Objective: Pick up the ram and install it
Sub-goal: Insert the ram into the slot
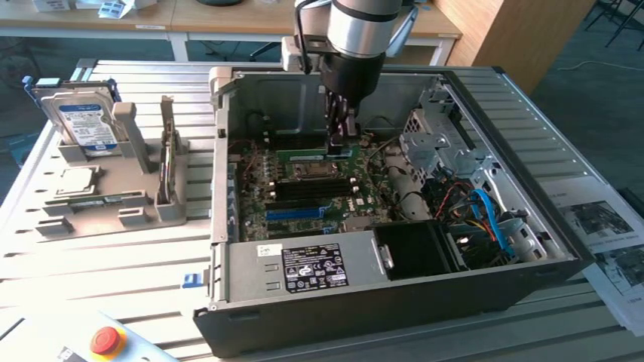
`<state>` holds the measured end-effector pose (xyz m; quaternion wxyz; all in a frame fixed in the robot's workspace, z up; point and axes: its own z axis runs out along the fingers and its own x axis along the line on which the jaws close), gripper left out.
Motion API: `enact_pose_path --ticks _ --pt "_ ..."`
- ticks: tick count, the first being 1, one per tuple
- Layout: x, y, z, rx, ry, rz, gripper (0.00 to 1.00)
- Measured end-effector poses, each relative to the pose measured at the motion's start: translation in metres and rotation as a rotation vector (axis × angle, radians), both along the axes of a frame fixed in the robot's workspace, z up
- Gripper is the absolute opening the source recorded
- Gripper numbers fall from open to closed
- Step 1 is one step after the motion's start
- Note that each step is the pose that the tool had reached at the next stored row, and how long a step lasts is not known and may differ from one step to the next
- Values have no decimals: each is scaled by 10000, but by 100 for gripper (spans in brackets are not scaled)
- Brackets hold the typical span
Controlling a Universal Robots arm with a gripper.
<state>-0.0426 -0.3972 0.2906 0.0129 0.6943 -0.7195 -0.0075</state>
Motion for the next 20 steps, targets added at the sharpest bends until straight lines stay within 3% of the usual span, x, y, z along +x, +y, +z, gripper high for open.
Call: enact_pose_path --ticks 4,17,20 --pt "0 0 -5 3 -1 -29 12" --pt "0 -5 -190 2 -1 -56 12" --pt "0 -5 -192 0 0 -57 12"
